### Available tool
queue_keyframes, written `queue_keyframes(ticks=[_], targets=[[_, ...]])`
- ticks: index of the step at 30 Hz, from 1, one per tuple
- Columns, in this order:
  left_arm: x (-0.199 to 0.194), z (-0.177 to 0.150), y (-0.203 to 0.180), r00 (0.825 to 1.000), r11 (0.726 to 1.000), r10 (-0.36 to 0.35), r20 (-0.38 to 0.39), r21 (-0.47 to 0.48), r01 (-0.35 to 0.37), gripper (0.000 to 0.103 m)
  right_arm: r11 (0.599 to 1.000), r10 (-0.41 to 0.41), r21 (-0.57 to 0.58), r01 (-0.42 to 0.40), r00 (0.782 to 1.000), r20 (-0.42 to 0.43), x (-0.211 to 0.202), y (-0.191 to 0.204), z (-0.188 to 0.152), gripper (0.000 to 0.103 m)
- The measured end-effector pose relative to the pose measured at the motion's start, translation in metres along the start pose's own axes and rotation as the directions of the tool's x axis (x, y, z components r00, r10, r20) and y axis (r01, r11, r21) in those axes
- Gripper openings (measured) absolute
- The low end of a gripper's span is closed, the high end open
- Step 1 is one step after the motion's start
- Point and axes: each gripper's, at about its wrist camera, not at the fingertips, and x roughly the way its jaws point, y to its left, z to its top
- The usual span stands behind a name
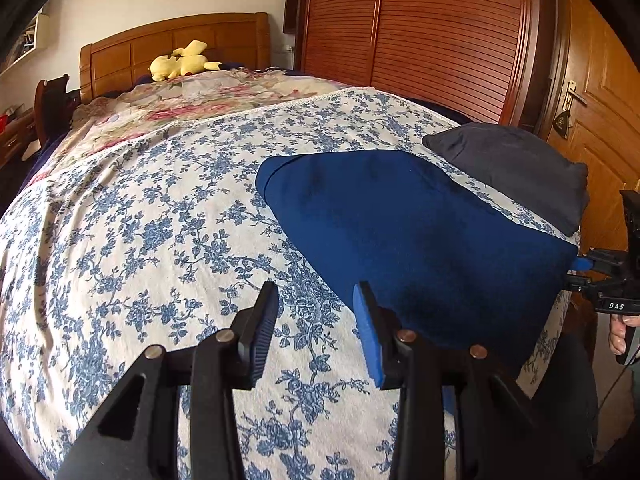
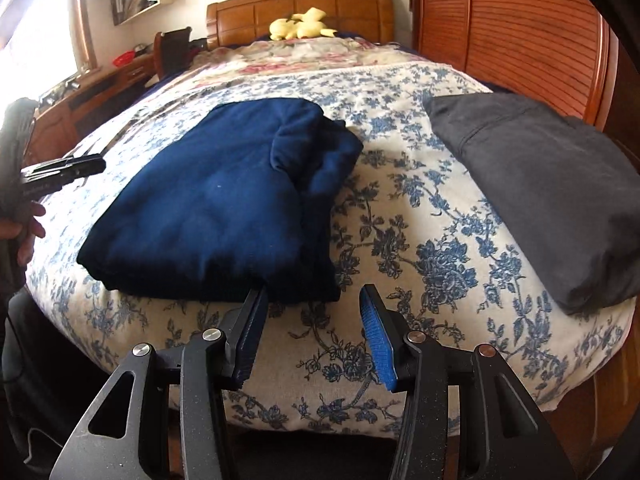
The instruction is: Fold large clothes
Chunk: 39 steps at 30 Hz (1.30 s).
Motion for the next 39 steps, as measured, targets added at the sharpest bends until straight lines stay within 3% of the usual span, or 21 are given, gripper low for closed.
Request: queue_keyframes(ticks=[20,29,33,34,36,39], targets=[[0.107,0.078,0.024,0.997,0.999,-0.023,-0.071,-0.025,0.021,0.038,0.998,0.061,0.033,-0.06,0.998,-0.013,0.027,-0.001,0.007,0.048],[0.168,0.098,0.043,0.991,0.998,0.046,-0.129,-0.038,-0.051,0.039,0.998,0.064,0.014,-0.064,0.998,-0.014,0.031,0.0,0.008,0.048],[0.188,0.1,0.049,0.987,0.996,0.078,-0.137,-0.034,-0.084,0.049,0.998,0.068,0.009,-0.068,0.998,-0.014,0.031,0.0,0.008,0.048],[0.191,0.101,0.05,0.987,0.995,0.09,-0.133,-0.033,-0.095,0.059,0.998,0.069,0.008,-0.069,0.998,-0.015,0.032,0.0,0.008,0.048],[0.197,0.101,0.053,0.985,0.992,0.117,-0.129,-0.031,-0.121,0.065,0.998,0.07,0.008,-0.07,0.997,-0.016,0.032,0.0,0.008,0.048],[0.208,0.1,0.06,0.983,0.994,0.083,-0.163,-0.054,-0.093,0.069,0.998,0.07,0.005,-0.07,0.997,-0.017,0.034,0.0,0.008,0.048]])
